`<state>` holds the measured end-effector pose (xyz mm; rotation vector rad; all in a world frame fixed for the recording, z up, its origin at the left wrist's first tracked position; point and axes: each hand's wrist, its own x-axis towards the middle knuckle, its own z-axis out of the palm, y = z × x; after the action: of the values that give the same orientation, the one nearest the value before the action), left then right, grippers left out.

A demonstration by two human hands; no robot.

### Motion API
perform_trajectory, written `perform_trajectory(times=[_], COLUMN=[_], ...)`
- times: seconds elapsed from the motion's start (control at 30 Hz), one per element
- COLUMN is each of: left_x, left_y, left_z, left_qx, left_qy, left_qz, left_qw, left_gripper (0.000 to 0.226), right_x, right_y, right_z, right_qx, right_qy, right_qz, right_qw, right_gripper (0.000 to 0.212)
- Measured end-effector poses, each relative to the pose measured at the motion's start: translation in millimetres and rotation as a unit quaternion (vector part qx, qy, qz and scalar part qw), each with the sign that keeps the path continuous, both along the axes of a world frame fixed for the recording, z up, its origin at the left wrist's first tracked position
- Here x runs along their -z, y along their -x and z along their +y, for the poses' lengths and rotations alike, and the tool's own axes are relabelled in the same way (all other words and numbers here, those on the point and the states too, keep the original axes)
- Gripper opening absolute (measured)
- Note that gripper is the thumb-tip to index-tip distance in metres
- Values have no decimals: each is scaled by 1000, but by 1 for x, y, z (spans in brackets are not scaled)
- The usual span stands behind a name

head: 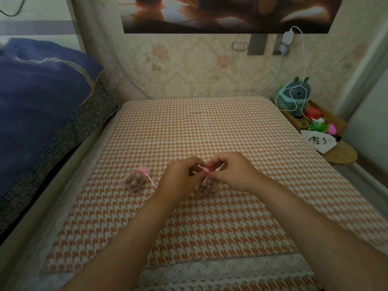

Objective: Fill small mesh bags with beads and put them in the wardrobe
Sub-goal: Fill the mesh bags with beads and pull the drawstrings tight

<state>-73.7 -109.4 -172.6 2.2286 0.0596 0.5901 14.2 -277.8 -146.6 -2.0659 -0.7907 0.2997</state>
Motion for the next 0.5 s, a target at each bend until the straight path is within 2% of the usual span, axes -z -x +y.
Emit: perform_trajectory(times=[0.07, 0.17, 0.3, 0.43, 0.5], left_x=[1, 3, 4, 4, 3], left_y=[-1, 1, 3, 2, 1], left_z=[0, -7, -18, -25, -26], left_qx=[-5, -22, -55, -94, -89], left_qy=[-8, 11, 143, 265, 289], left_qz=[-14, -9, 10, 73, 90], left_qw=[1000, 1000, 988, 957, 949], left_gripper=[13, 17, 17, 14, 15], right_x=[-1, -2, -2, -3, -2], right_y=[0, 0, 3, 6, 6], right_z=[-1, 0, 3, 3, 3], right_qx=[-6, 16, 30, 30, 36], right_qy=[-6, -11, -42, -68, -67], right_qz=[45, 84, 126, 180, 186], right_qw=[999, 996, 991, 981, 980], right_gripper=[26, 19, 5, 2, 4])
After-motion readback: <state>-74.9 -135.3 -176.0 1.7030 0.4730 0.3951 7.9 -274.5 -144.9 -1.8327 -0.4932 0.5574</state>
